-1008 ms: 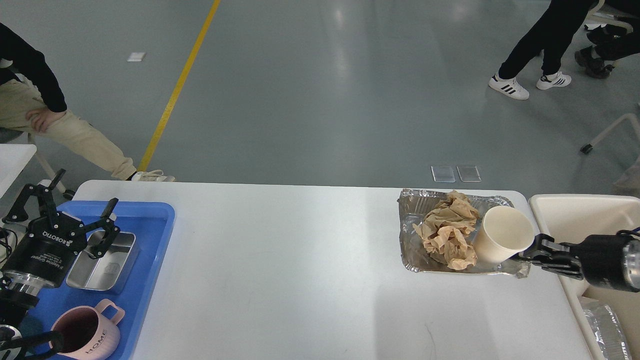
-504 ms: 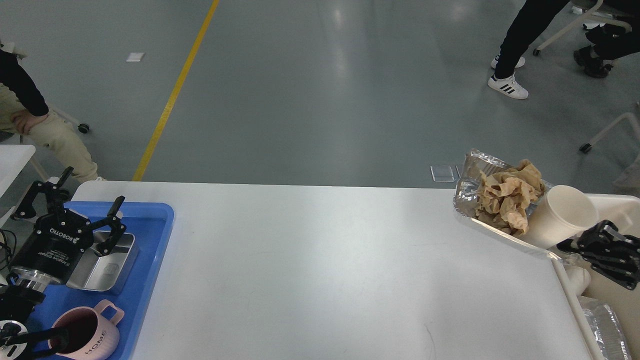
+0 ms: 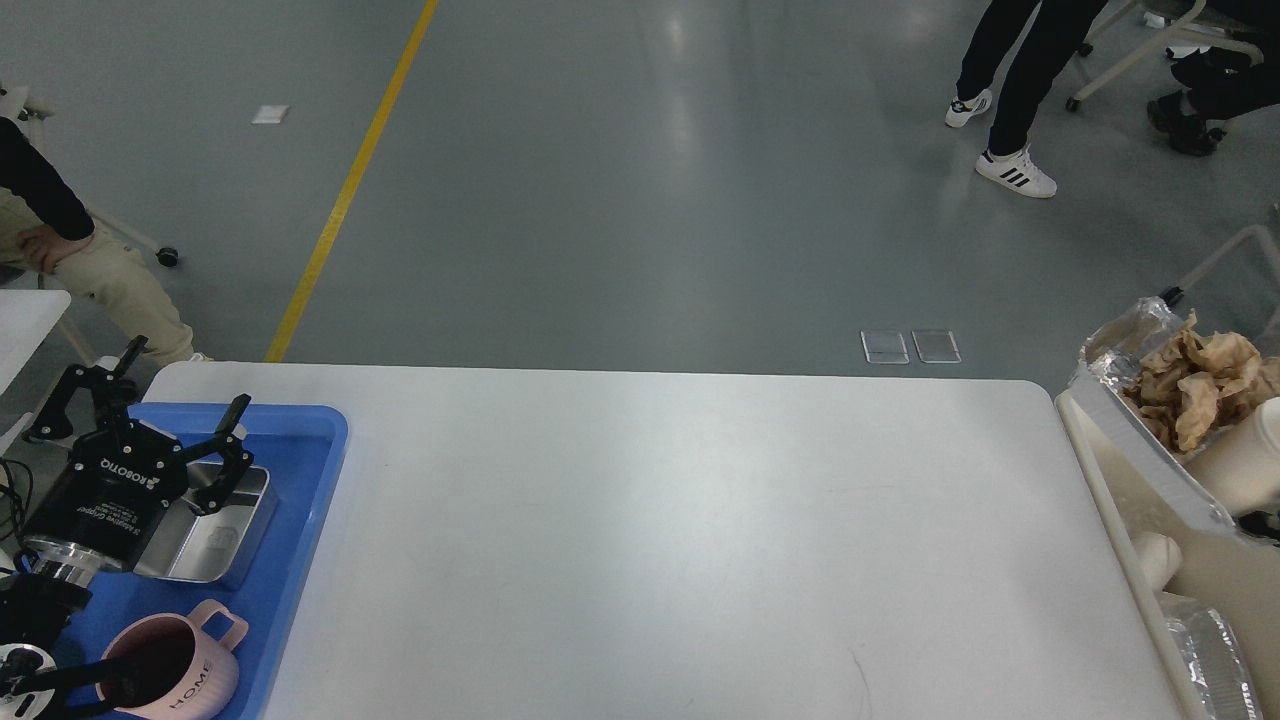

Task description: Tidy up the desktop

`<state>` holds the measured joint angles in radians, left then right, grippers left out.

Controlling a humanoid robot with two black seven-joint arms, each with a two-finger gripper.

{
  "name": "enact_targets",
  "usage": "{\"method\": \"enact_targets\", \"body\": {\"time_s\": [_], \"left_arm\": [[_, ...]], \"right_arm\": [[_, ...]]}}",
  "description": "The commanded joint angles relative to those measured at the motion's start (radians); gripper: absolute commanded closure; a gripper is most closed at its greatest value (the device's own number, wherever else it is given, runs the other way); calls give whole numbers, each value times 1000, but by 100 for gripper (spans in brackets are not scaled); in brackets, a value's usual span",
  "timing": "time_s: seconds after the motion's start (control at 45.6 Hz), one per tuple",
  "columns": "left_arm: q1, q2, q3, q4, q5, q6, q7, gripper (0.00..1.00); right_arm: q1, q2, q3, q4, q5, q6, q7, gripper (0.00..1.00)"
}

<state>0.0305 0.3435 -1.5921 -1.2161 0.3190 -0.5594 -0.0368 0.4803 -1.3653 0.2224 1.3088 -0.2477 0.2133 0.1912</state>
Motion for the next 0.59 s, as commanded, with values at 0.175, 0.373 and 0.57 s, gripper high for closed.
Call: {"method": "enact_targets", "body": {"time_s": [0.175, 0.373, 0.57], "left_arm": [[3, 11, -12, 0, -2, -4, -2, 3], [6, 8, -2, 0, -2, -5, -2, 3], [6, 5, 1, 0, -2, -4, -2, 3]], "right_arm": [[-68, 31, 0, -150, 99, -3, -12, 100], [-126, 112, 0, -287, 217, -5, -13, 100], [-155, 183, 2, -390, 266, -3, -13, 100]]}}
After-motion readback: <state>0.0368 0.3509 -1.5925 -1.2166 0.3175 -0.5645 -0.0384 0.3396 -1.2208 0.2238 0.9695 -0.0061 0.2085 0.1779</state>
